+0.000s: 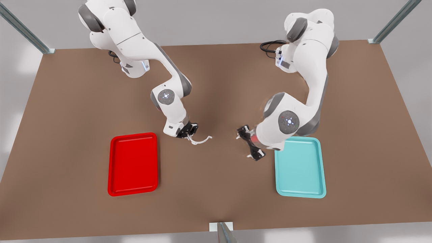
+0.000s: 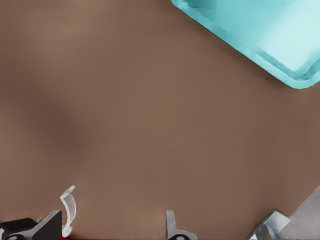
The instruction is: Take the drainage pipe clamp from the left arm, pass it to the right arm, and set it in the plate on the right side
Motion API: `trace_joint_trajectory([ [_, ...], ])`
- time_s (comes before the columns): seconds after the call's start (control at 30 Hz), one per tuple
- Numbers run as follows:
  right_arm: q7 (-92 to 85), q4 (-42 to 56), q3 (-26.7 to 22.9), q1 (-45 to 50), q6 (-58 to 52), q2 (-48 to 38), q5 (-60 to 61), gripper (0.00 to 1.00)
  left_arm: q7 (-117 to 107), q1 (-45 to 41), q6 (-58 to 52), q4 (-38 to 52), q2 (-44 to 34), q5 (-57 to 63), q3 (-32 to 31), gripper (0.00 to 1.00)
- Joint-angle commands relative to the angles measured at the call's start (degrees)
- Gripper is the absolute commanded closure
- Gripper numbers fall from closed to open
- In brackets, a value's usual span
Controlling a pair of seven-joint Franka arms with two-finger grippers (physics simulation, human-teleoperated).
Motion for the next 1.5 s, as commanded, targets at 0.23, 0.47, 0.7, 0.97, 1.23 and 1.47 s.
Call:
trace_joint_trajectory([
  [0.23, -23.22, -1.42, -0.24, -23.14, -0.41, 0.48, -0.43, 0.79, 138.05, 15.14, -17.92, -28.53, -24.54, 6.62, 2.54, 0.00],
  [0.47, -29.82, 0.16, -0.41, -27.45, -1.38, 4.60, -1.92, 0.79, 138.93, 15.14, -19.33, -28.44, -23.66, 4.33, 1.66, 0.00],
  [0.7, -29.91, 0.86, -1.03, -27.54, -1.47, 6.28, -2.01, 0.79, 138.31, 15.76, -19.59, -28.09, -23.84, 4.24, 1.66, 0.00],
  [0.97, -29.65, 1.74, -1.38, -27.63, -3.31, 5.58, -2.10, 0.00, 138.40, 15.14, -18.45, -27.91, -21.99, 4.33, 1.58, 0.00],
  [1.23, -8.20, 32.50, -1.47, -28.15, -67.74, -6.29, -3.50, 0.00, 138.58, 15.41, -18.89, -28.00, -21.64, 4.07, 1.49, 0.00],
  [1.47, -2.05, 28.28, -0.59, -27.54, -69.41, -15.17, -4.56, 0.00, 137.52, 15.06, -23.81, -28.00, -22.08, 3.80, -0.18, 0.00],
])
